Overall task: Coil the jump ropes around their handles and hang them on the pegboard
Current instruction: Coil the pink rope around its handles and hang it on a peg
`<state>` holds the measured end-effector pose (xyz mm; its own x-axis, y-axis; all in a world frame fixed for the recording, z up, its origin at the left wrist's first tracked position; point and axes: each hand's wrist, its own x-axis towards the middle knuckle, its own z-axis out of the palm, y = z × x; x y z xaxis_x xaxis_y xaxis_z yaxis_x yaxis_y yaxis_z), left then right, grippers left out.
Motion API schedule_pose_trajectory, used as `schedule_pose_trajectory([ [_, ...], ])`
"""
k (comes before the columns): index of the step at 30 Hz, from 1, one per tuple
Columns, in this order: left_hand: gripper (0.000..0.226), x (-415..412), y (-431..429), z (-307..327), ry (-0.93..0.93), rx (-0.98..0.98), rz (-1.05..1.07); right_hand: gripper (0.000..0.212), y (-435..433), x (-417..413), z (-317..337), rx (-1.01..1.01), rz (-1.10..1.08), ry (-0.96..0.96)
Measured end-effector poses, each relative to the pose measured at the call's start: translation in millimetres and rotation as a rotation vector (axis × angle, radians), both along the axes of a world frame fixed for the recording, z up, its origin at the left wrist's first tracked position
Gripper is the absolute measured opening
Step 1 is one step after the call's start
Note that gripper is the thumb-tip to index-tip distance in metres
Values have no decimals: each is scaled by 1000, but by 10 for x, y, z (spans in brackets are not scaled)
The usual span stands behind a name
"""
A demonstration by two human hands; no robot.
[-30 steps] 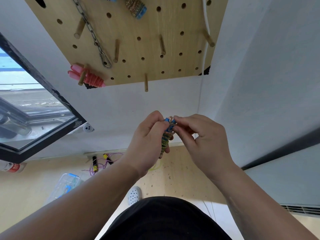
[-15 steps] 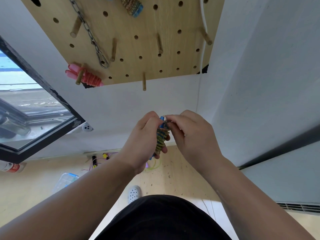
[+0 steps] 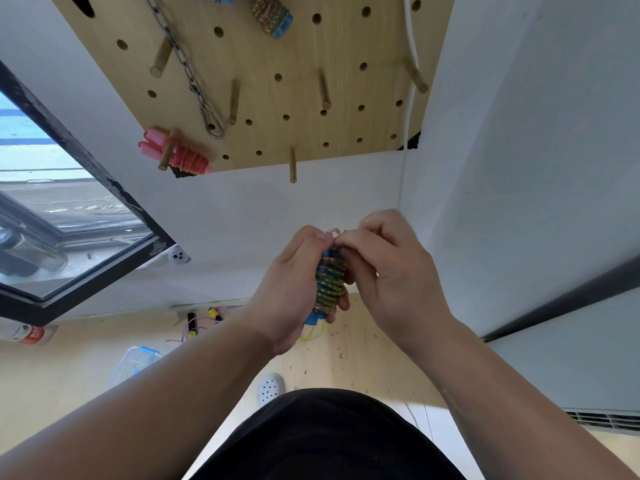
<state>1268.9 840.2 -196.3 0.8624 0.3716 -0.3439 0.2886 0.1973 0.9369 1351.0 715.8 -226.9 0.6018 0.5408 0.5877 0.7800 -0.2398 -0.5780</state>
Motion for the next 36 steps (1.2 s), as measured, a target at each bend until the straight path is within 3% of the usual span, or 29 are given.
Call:
schedule_pose_trajectory([
  [4, 20, -33, -16, -48, 27, 18, -29, 9, -32, 81, 47, -91, 40, -10],
  [7, 19, -32, -49, -61, 16, 26, -36, 13, -21, 104, 16, -145, 49, -25],
  [13, 18, 21, -41, -37, -9, 49, -28, 2, -27, 42, -29, 34, -8, 171],
  [16, 17, 43, -19, -28, -3, 47, 30, 7, -21, -42, -37, 112, 14, 278],
  [21, 14, 49, -57, -15, 54, -31, 17, 18, -60, 96, -30, -52, 56, 7],
  [25, 27, 109, -87, 36, 135, -28, -16, 27, -75, 294, 98, -211, 54, -133],
  [29, 33, 202, -73, 127, 186, -143, -20, 17, -71, 279, 143, -160, -49, -248],
  [32, 31, 230, -68, 148, 219, -251, -23, 16, -52, 211, 62, -95, -125, -161],
  [36, 28, 186, -82, 94, 177, -234, 17, 12, -129, 180, 7, -17, 18, 162],
])
